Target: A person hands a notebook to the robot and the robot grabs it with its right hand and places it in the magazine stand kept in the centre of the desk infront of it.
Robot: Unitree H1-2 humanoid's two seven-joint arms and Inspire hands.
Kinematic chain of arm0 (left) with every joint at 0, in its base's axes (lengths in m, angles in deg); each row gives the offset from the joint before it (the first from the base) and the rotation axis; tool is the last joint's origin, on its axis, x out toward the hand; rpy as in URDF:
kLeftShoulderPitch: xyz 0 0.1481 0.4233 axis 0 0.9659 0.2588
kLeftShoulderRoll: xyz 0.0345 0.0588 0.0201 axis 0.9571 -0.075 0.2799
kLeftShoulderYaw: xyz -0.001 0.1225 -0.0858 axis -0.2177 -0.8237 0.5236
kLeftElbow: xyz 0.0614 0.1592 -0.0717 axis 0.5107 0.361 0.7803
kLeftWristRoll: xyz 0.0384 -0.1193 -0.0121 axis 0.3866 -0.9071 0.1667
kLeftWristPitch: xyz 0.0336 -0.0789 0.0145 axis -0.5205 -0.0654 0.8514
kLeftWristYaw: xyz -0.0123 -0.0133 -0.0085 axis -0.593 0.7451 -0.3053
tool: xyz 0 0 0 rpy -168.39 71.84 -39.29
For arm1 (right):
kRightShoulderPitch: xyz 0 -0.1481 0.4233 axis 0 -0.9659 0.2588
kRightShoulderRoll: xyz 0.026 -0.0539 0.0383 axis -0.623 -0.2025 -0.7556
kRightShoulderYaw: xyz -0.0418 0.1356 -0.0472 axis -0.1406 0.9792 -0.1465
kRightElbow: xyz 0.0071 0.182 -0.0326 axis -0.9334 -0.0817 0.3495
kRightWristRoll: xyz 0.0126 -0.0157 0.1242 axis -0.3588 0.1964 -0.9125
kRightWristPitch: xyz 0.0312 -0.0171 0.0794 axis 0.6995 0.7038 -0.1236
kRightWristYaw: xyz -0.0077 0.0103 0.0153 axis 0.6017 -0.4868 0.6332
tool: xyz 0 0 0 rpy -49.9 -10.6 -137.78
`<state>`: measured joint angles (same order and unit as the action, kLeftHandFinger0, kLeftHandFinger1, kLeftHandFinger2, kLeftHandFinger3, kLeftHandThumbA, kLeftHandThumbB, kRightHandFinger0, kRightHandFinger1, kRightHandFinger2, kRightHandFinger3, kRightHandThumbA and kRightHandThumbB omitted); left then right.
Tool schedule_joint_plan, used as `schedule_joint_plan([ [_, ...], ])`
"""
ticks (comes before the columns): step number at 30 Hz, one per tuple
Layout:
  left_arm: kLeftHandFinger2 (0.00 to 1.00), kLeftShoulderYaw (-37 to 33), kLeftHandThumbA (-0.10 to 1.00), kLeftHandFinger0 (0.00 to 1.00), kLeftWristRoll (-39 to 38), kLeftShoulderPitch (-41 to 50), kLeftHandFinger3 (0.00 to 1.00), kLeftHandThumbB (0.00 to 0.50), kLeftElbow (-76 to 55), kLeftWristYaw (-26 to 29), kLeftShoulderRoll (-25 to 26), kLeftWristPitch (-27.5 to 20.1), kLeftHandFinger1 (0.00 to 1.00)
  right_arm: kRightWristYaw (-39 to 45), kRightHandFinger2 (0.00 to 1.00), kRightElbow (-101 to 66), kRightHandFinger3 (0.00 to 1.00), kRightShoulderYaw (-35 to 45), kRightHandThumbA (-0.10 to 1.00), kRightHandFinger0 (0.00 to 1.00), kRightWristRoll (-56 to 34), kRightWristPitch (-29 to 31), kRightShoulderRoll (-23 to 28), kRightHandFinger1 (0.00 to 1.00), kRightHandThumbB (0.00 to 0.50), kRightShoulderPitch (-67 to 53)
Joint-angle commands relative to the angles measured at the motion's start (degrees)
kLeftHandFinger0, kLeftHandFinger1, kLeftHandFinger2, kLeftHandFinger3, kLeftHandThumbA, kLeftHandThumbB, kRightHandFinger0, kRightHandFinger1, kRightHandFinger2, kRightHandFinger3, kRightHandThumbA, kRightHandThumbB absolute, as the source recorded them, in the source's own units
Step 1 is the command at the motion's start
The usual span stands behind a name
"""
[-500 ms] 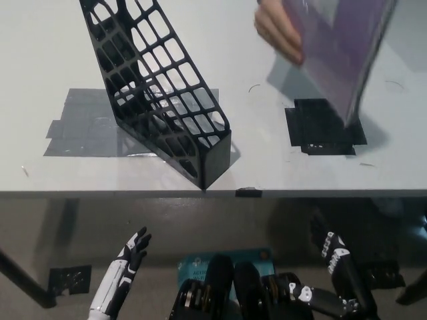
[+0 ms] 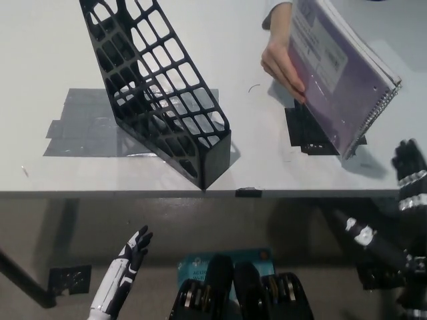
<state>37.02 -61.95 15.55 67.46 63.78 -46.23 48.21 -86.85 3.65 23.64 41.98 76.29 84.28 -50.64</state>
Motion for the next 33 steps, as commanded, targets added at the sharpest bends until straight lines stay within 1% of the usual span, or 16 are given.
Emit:
schedule_joint_plan([
  [1, 1.00, 0.1, 1.00, 1.00, 0.4, -1.6, 1.00, 0.500, -0.4, -0.2, 1.1, -2.2, 1.00, -3.0, 1.00, -2.6, 1.00, 2.2, 1.00, 1.00, 1.7, 2.2, 0.0, 1.00, 0.175, 4.0],
  [3, 1.00, 0.1, 1.00, 1.00, 0.2, -1.8, 1.00, 0.500, -0.5, -0.2, 1.2, -2.2, 1.00, -3.5, 1.00, -2.3, 1.00, 3.0, 1.00, 1.00, 2.1, 1.8, -0.1, 1.00, 0.196, 5.4],
  [5, 1.00, 0.0, 1.00, 1.00, 0.4, -1.9, 1.00, 0.500, -0.4, -0.1, 1.3, -2.2, 1.00, -4.1, 1.00, -2.2, 1.00, 4.0, 1.00, 1.00, 2.5, 0.1, 0.1, 1.00, 0.222, 6.7],
  [7, 1.00, 0.1, 1.00, 1.00, 0.3, -2.0, 1.00, 0.500, -0.2, -0.1, 1.2, -2.2, 1.00, -4.1, 1.00, -1.5, 1.00, 4.7, 1.00, 1.00, 1.3, -1.3, 0.7, 1.00, 0.230, 8.0],
  [8, 1.00, 0.1, 1.00, 1.00, 0.3, -2.1, 1.00, 0.500, -0.2, -0.1, 1.3, -2.2, 1.00, -4.0, 1.00, -0.7, 1.00, 4.9, 1.00, 1.00, 1.2, -1.5, 1.0, 1.00, 0.219, 9.0],
  [12, 1.00, 0.3, 1.00, 1.00, 0.2, -2.6, 1.00, 0.500, 0.0, 0.2, 1.3, -2.2, 1.00, -4.9, 1.00, 2.0, 1.00, 4.9, 1.00, 1.00, 2.9, -2.3, 0.9, 1.00, 0.221, 13.0],
  [15, 1.00, 0.3, 1.00, 1.00, 0.4, -2.6, 1.00, 0.500, 0.0, 0.3, 1.2, -2.2, 1.00, -4.6, 1.00, 3.5, 1.00, 4.4, 1.00, 1.00, 3.4, -2.6, 1.4, 1.00, 0.206, 15.0],
  [16, 1.00, 0.2, 1.00, 1.00, 0.5, -2.7, 1.00, 0.500, 0.0, 0.3, 1.2, -2.2, 1.00, -4.6, 1.00, 4.7, 1.00, 4.2, 1.00, 1.00, 3.8, -2.3, 1.7, 1.00, 0.210, 16.4],
  [18, 1.00, 0.3, 1.00, 1.00, 0.2, -2.4, 1.00, 0.500, -0.2, 0.1, 1.4, -2.2, 1.00, -4.3, 1.00, 7.0, 1.00, 3.6, 1.00, 1.00, 4.5, -2.1, 2.1, 1.00, 0.178, 18.7],
  [19, 1.00, 0.3, 1.00, 1.00, 0.2, -2.4, 1.00, 0.500, -0.2, 0.1, 1.4, -2.2, 1.00, -4.2, 1.00, 7.4, 1.00, 3.5, 1.00, 1.00, 4.5, -2.2, 2.2, 1.00, 0.177, 19.1],
  [20, 1.00, 0.3, 1.00, 1.00, 0.3, -2.4, 1.00, 0.500, -0.2, 0.1, 1.4, -2.2, 1.00, -4.2, 1.00, 8.3, 1.00, 3.4, 1.00, 1.00, 4.7, -2.5, 2.4, 1.00, 0.204, 20.1],
  [22, 1.00, 0.3, 1.00, 1.00, 0.5, -2.2, 1.00, 0.500, -0.2, 0.2, 1.4, -2.2, 1.00, -4.2, 1.00, 10.2, 1.00, 3.2, 1.00, 1.00, 4.8, -3.2, 2.6, 1.00, 0.222, 22.0],
  [25, 1.00, 0.1, 1.00, 1.00, 0.3, -2.1, 1.00, 0.500, -0.1, 0.1, 1.2, -2.2, 1.00, -3.1, 1.00, 13.5, 1.00, 3.0, 1.00, 1.00, 2.8, -4.5, 3.4, 1.00, 0.286, 25.0],
  [28, 1.00, 0.1, 1.00, 1.00, 0.6, -2.0, 1.00, 0.500, -0.2, 0.2, 1.1, -2.2, 1.00, -3.4, 1.00, 16.1, 1.00, 2.7, 1.00, 1.00, 3.7, -5.6, 3.9, 1.00, 0.338, 27.7],
  [33, 1.00, 0.3, 1.00, 1.00, 0.1, -2.0, 1.00, 0.500, -0.1, 0.0, 1.1, -2.2, 1.00, -2.6, 1.00, 21.0, 1.00, 2.5, 1.00, 1.00, 1.9, -6.3, 4.6, 1.00, 0.363, 31.9],
])
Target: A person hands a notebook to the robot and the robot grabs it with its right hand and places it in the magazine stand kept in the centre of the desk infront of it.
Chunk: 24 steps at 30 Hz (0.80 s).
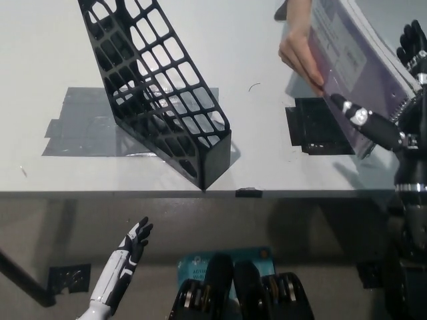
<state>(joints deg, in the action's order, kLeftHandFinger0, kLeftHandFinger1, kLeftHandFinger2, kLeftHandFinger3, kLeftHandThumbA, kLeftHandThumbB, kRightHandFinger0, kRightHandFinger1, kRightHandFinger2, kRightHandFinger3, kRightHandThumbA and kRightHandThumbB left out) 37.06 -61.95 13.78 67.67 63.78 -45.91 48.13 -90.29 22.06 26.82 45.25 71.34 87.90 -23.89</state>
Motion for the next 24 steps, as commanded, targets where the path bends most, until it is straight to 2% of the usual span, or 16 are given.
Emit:
schedule_joint_plan([
  [1, 1.00, 0.2, 1.00, 1.00, 0.2, -0.3, 1.00, 0.500, -0.3, 0.0, 0.8, -2.1, 1.00, 1.1, 1.00, 3.6, 1.00, -0.7, 1.00, 1.00, -1.7, -1.3, 1.1, 1.00, 0.377, 5.8],
  [5, 1.00, 0.3, 1.00, 1.00, 0.4, -0.7, 1.00, 0.500, -0.2, 0.0, 0.8, -2.1, 1.00, 1.5, 1.00, 7.8, 1.00, -0.8, 1.00, 1.00, -1.9, -1.4, 1.8, 1.00, 0.389, 8.7],
  [7, 1.00, 0.4, 1.00, 1.00, 0.7, -0.6, 1.00, 0.500, -0.4, 0.2, 0.8, -2.1, 1.00, 1.8, 1.00, 9.3, 1.00, -1.4, 1.00, 1.00, -1.2, -1.6, 2.3, 1.00, 0.361, 9.4],
  [10, 1.00, 0.4, 1.00, 1.00, 0.4, -0.6, 1.00, 0.500, -0.5, 0.0, 0.8, -2.1, 1.00, 2.4, 1.00, 11.3, 1.00, -2.3, 1.00, 1.00, -0.7, -2.0, 3.0, 1.00, 0.366, 10.0],
  [12, 1.00, 0.4, 1.00, 1.00, 0.2, -0.7, 1.00, 0.500, -0.4, -0.3, 0.9, -2.1, 1.00, 2.7, 1.00, 12.5, 1.00, -2.6, 1.00, 1.00, -0.9, -2.1, 3.1, 1.00, 0.348, 10.3],
  [13, 1.00, 0.5, 1.00, 1.00, 0.4, -0.8, 1.00, 0.500, -0.4, -0.2, 0.9, -2.1, 1.00, 2.4, 1.00, 13.0, 1.00, -2.8, 0.98, 1.00, -0.7, -2.3, 2.9, 1.00, 0.272, 10.4],
  [14, 1.00, 0.4, 1.00, 1.00, 0.6, -0.8, 1.00, 0.500, -0.4, -0.1, 1.0, -2.1, 1.00, 2.1, 1.00, 13.1, 1.00, -3.0, 0.97, 1.00, -0.5, -2.7, 2.8, 1.00, 0.270, 10.4],
  [15, 1.00, 0.4, 1.00, 1.00, 0.5, -0.9, 1.00, 0.500, -0.4, -0.1, 1.0, -2.1, 1.00, 1.7, 1.00, 13.1, 1.00, -3.1, 0.94, 0.93, 0.0, -3.1, 2.7, 1.00, 0.236, 10.4],
  [16, 1.00, 0.5, 1.00, 1.00, 0.2, -1.0, 1.00, 0.500, -0.4, -0.2, 0.9, -2.1, 1.00, 1.5, 0.74, 13.3, 0.74, -3.5, 0.90, 0.58, 0.6, -3.4, 2.7, 0.66, 0.171, 10.4],
  [17, 1.00, 0.5, 1.00, 1.00, 0.0, -1.0, 1.00, 0.500, -0.4, -0.3, 0.9, -2.1, 1.00, 1.7, 0.17, 14.2, 0.21, -4.4, 0.90, 0.12, 1.6, -4.3, 2.9, 0.12, 0.051, 10.7],
  [18, 1.00, 0.6, 1.00, 1.00, -0.1, -1.0, 1.00, 0.500, -0.4, -0.3, 0.8, -2.1, 1.00, 1.7, 0.03, 14.6, 0.07, -5.1, 0.92, 0.02, 2.4, -5.4, 3.1, 0.02, 0.038, 10.8],
  [19, 1.00, 0.6, 1.00, 1.00, 0.0, -1.1, 1.00, 0.500, -0.5, -0.2, 0.9, -2.1, 1.00, 1.3, 0.01, 14.8, 0.01, -5.5, 0.94, 0.00, 3.2, -5.7, 3.1, 0.00, 0.023, 10.9],
  [21, 1.00, 0.5, 1.00, 1.00, 0.2, -1.2, 1.00, 0.500, -0.5, -0.3, 0.9, -2.1, 1.00, 0.9, 0.00, 15.2, 0.00, -5.7, 0.96, 0.00, 3.3, -6.0, 2.7, 0.00, 0.006, 10.8],
  [23, 1.00, 0.5, 1.00, 1.00, -0.1, -1.1, 1.00, 0.500, -0.6, -0.4, 0.9, -2.1, 1.00, 1.4, 0.00, 14.7, 0.00, -5.6, 1.00, 0.00, 1.6, -7.4, 1.9, 0.00, 0.012, 10.4],
  [24, 1.00, 0.5, 1.00, 1.00, -0.3, -1.2, 1.00, 0.500, -0.6, -0.4, 0.8, -2.1, 1.00, 1.7, 0.02, 14.1, 0.00, -5.4, 1.00, 0.00, 0.1, -8.1, 1.0, 0.00, 0.035, 9.9],
])
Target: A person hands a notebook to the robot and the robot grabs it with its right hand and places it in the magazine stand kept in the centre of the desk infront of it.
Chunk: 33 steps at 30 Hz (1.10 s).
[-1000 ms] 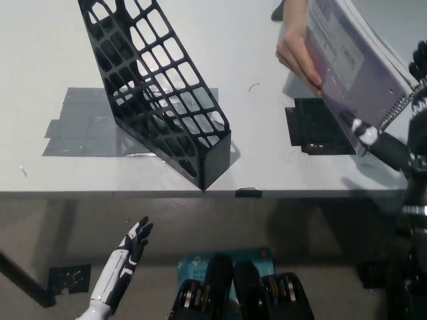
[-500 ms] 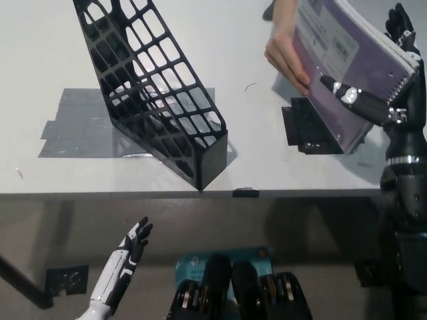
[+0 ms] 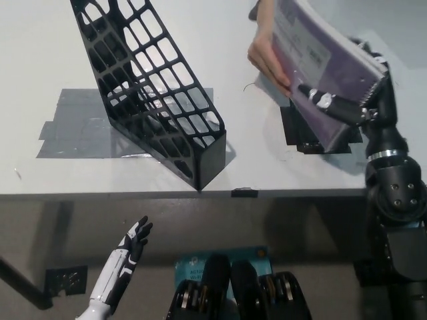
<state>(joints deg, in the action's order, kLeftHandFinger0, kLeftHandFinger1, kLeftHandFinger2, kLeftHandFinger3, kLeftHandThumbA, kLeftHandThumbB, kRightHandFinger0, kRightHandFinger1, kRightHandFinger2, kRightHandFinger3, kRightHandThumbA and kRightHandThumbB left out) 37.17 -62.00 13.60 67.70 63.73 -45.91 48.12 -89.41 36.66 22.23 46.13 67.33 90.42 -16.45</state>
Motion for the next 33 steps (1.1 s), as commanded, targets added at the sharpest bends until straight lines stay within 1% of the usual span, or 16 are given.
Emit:
schedule_joint_plan([
  [1, 1.00, 0.4, 1.00, 1.00, -0.3, -1.0, 1.00, 0.500, -0.5, -0.3, 0.8, -2.1, 1.00, 0.9, 0.08, -0.9, 0.03, -0.6, 1.00, 0.00, -1.8, -4.4, -2.1, 0.00, 0.036, 2.2],
  [2, 1.00, 0.4, 1.00, 1.00, -0.3, -1.0, 1.00, 0.500, -0.5, -0.3, 0.8, -2.1, 1.00, 0.9, 0.10, -0.9, 0.05, -0.6, 1.00, 0.00, -1.9, -4.4, -2.1, 0.00, 0.037, 2.1],
  [3, 1.00, 0.5, 1.00, 1.00, -0.1, -1.0, 1.00, 0.500, -0.6, -0.2, 0.8, -2.1, 1.00, 0.8, 0.12, -1.0, 0.04, -0.3, 1.00, 0.00, -2.3, -4.2, -2.4, 0.00, 0.040, 2.0],
  [6, 1.00, 0.5, 1.00, 1.00, 0.3, -1.0, 1.00, 0.500, -0.6, 0.1, 0.9, -2.1, 1.00, 0.3, 0.04, -1.5, 0.00, 0.3, 1.00, 0.00, -2.9, -4.3, -3.0, 0.00, 0.039, 1.9],
  [8, 1.00, 0.4, 1.00, 1.00, 0.3, -1.0, 1.00, 0.500, -0.6, 0.1, 0.9, -2.1, 1.00, 0.2, 0.04, -2.1, 0.00, 0.7, 1.00, 0.00, -3.4, -4.9, -3.2, 0.00, 0.046, 1.7],
  [10, 1.00, 0.3, 1.00, 1.00, 0.4, -1.1, 1.00, 0.500, -0.6, 0.0, 1.1, -2.1, 1.00, 0.0, 0.00, -2.9, 0.00, 1.0, 1.00, 0.00, -3.7, -5.0, -3.6, 0.00, 0.039, 1.4],
  [13, 1.00, 0.3, 1.00, 1.00, 0.2, -1.7, 1.00, 0.500, -0.2, -0.2, 1.1, -2.1, 1.00, -0.2, 0.00, -3.3, 0.00, 2.1, 1.00, 0.00, -5.4, -4.8, -4.5, 0.00, 0.030, 1.7],
  [14, 1.00, 0.4, 1.00, 1.00, 0.1, -1.7, 1.00, 0.500, -0.3, -0.3, 1.1, -2.1, 1.00, -0.1, 0.00, -4.2, 0.00, 2.6, 1.00, 0.00, -6.7, -4.7, -5.3, 0.00, 0.016, 1.6],
  [15, 1.00, 0.5, 1.00, 1.00, 0.1, -1.5, 1.00, 0.500, -0.4, -0.4, 1.0, -2.1, 1.00, 0.2, 0.00, -5.6, 0.00, 3.6, 1.00, 0.00, -9.2, -5.4, -6.4, 0.00, 0.038, 1.3],
  [18, 1.00, 0.4, 1.00, 1.00, -0.2, -1.8, 1.00, 0.500, -0.4, -0.9, 1.2, -2.0, 1.00, 0.2, 0.00, -11.0, 0.00, 6.5, 1.00, 0.00, -16.2, -10.0, -9.5, 0.00, 0.053, 1.3],
  [20, 1.00, 0.4, 1.00, 1.00, -0.2, -2.0, 1.00, 0.500, -0.3, -1.0, 1.3, -1.9, 1.00, -0.1, 0.00, -15.7, 0.00, 8.4, 1.00, 0.00, -20.9, -13.2, -11.6, 0.00, 0.072, 1.7],
  [21, 1.00, 0.5, 1.00, 1.00, -0.4, -2.1, 1.00, 0.500, -0.2, -1.0, 1.3, -1.9, 1.00, -0.3, 0.00, -18.8, 0.00, 9.2, 1.00, 0.00, -24.2, -14.7, -12.8, 0.00, 0.091, 2.0],
  [25, 1.00, 0.5, 1.00, 1.00, -0.5, -2.0, 1.00, 0.500, -0.1, -1.2, 1.4, -2.1, 1.00, -1.4, 0.00, -26.1, 0.00, 10.2, 1.00, 0.00, -27.5, -18.1, -14.3, 0.00, 0.082, 2.8],
  [29, 1.00, 0.5, 1.00, 1.00, -0.7, -1.7, 1.00, 0.500, -0.2, -1.5, 1.4, -1.8, 1.00, -3.9, 0.00, -32.6, 0.00, 12.9, 1.00, 0.00, -33.1, -21.5, -15.2, 0.00, 0.057, 4.7],
  [31, 1.00, 0.6, 1.00, 1.00, -0.7, -1.3, 1.00, 0.500, -0.4, -1.4, 1.4, -1.8, 1.00, -5.2, 0.00, -34.6, 0.00, 14.0, 1.00, 0.00, -35.0, -23.1, -15.4, 0.00, 0.066, 5.6],
  [33, 1.00, 0.6, 1.00, 1.00, -0.7, -1.2, 1.00, 0.500, -0.4, -1.4, 1.4, -2.1, 1.00, -7.7, 0.00, -36.3, 0.00, 15.8, 0.96, 0.00, -38.0, -24.5, -16.1, 0.00, 0.090, 7.0],
])
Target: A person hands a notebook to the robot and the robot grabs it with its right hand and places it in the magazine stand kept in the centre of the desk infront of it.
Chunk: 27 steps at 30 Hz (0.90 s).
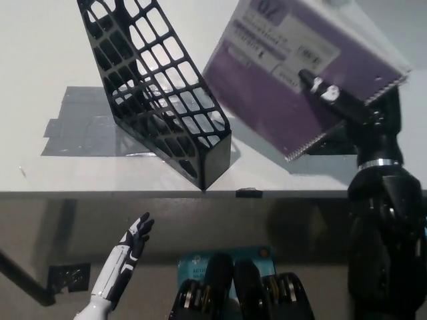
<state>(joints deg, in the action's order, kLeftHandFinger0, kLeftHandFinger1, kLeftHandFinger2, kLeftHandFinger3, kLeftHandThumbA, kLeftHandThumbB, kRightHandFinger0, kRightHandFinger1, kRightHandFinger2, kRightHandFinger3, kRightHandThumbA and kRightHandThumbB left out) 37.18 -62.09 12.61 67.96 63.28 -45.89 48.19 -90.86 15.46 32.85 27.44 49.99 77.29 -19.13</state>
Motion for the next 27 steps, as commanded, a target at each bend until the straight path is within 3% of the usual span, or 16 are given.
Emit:
schedule_joint_plan([
  [1, 1.00, 0.6, 1.00, 1.00, -0.5, -0.1, 1.00, 0.500, -0.7, -0.9, 1.4, -2.0, 1.00, -7.0, 0.00, -15.6, 0.00, 5.5, 0.96, 0.00, -19.4, -7.6, -3.2, 0.00, 0.079, 10.2],
  [13, 1.00, 0.2, 1.00, 1.00, 0.1, 2.1, 1.00, 0.500, -1.1, 0.3, 0.5, -2.2, 1.00, -12.6, 0.00, -17.3, 0.00, 4.0, 0.96, 0.00, -12.1, -8.2, -8.8, 0.00, 0.004, 14.0],
  [19, 1.00, 0.7, 1.00, 1.00, -0.2, 2.9, 1.00, 0.500, -1.6, 0.0, 0.5, -2.1, 1.00, -13.9, 0.00, -14.1, 0.00, 1.2, 0.94, 0.00, -9.8, -6.4, -13.5, 0.00, 0.000, 13.3],
  [27, 1.00, 0.9, 1.00, 1.00, -0.6, 2.6, 1.00, 0.500, -1.3, -0.1, 0.5, -2.2, 1.00, -19.1, 0.00, -6.7, 0.00, -4.9, 0.85, 0.00, -8.2, 0.1, -13.7, 0.00, 0.000, 14.1],
])
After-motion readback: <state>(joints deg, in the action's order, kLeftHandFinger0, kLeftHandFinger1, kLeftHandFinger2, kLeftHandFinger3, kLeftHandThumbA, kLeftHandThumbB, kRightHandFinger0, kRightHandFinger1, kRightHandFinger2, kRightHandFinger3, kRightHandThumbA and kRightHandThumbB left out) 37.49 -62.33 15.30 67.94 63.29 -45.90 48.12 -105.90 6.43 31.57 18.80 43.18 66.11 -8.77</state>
